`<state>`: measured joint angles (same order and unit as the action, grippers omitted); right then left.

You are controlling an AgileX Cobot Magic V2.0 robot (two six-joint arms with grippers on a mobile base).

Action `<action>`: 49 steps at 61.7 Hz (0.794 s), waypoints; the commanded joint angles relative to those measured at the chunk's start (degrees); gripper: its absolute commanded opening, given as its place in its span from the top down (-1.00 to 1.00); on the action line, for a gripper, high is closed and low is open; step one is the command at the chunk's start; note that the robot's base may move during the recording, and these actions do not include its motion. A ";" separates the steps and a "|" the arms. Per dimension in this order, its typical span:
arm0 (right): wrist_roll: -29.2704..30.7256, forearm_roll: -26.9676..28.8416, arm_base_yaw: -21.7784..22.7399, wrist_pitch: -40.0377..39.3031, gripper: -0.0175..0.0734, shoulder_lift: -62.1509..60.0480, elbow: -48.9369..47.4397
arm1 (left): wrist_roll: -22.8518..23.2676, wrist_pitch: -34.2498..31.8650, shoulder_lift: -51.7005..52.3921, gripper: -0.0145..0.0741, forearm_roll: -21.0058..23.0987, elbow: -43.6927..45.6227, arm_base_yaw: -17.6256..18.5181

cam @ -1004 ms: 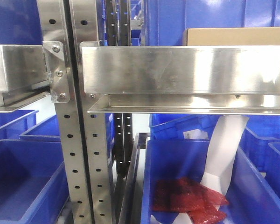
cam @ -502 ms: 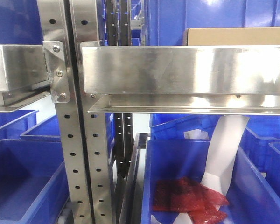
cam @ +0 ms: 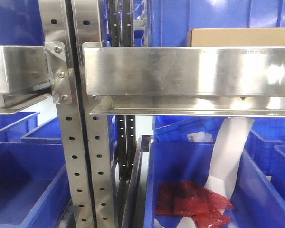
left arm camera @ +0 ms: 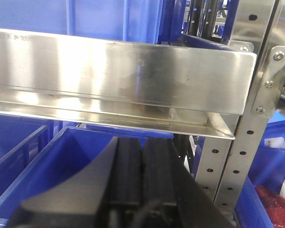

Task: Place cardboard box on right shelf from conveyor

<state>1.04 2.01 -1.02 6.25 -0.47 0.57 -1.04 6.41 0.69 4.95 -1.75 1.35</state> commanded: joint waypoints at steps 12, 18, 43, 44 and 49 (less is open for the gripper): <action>-0.23 -0.23 1.20 -7.34 0.56 -0.94 0.79 | 0.16 -4.68 0.40 0.94 0.26 0.16 -0.16; -0.23 -0.23 2.10 -7.08 0.56 -0.94 0.79 | 0.16 -4.68 0.40 0.94 0.26 0.16 -0.16; -0.23 -0.23 2.18 -7.03 0.56 -0.94 0.79 | 0.16 -4.68 0.40 0.94 0.26 0.16 -0.16; -0.23 -0.23 2.18 -7.03 0.56 -0.94 0.79 | 0.16 -4.68 0.40 0.94 0.26 0.16 -0.16; -0.23 -0.23 2.18 -7.03 0.56 -0.94 0.79 | 0.16 -4.68 0.40 0.94 0.26 0.16 -0.16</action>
<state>0.82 2.01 0.83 4.69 -0.59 1.62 -1.04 6.41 0.69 4.95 -1.75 1.35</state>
